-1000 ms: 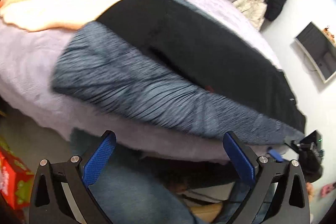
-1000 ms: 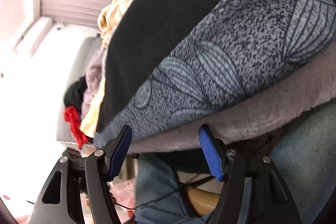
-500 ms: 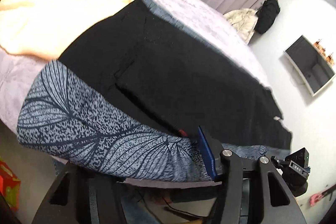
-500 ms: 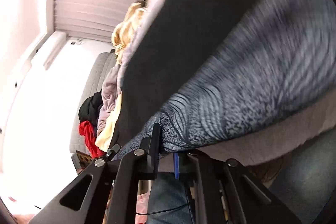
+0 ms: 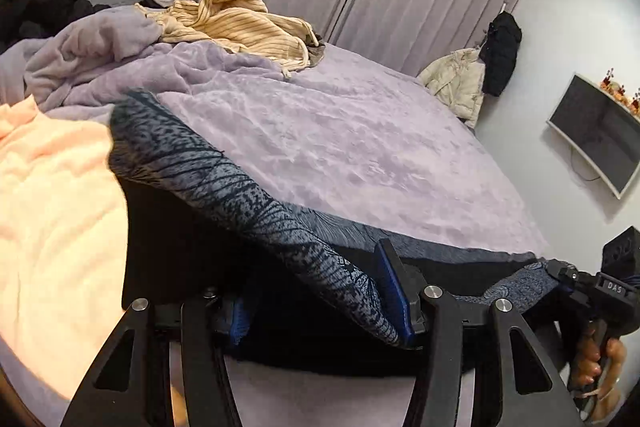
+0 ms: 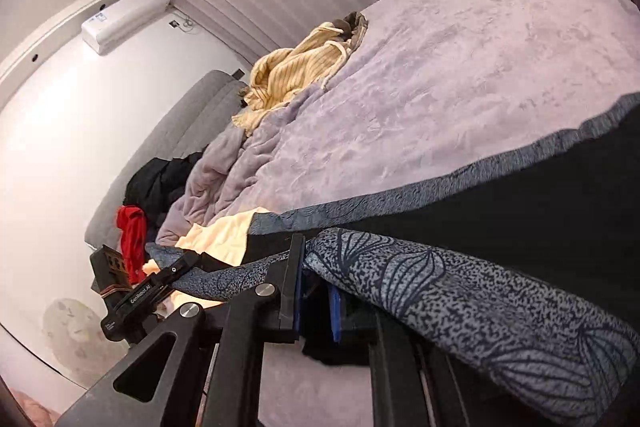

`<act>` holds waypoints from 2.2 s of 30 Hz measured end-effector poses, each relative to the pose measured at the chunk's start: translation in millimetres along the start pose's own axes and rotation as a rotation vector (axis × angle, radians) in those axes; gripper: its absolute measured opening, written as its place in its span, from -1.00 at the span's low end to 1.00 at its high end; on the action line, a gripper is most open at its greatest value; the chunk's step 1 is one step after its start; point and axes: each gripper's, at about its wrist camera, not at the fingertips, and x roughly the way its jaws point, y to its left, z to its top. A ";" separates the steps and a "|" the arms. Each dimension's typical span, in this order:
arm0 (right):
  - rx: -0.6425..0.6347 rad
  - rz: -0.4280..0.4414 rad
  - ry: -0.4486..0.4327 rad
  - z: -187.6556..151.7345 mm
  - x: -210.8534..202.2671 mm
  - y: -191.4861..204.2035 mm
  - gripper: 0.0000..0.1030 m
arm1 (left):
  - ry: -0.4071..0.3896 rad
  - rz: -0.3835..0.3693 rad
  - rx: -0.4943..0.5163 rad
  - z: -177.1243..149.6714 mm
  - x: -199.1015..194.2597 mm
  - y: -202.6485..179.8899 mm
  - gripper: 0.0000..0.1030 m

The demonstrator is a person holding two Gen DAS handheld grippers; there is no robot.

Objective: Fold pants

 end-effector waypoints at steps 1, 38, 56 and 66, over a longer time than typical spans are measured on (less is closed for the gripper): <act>0.009 -0.022 0.032 3.4 19.4 -7.8 -0.78 | 0.013 0.034 0.009 6.6 17.8 1.7 0.13; 0.367 -0.308 -0.119 -180.0 -233.7 -155.7 0.25 | 0.575 -0.542 0.519 -177.0 98.2 -343.6 0.48; 0.340 0.092 -0.338 -155.9 -239.3 -161.1 -0.94 | 0.475 -0.627 0.547 -143.7 103.8 -407.3 0.47; 0.260 -0.086 -0.417 6.8 -230.8 -193.3 -0.93 | 0.453 -0.485 0.557 -64.6 166.1 -442.7 0.48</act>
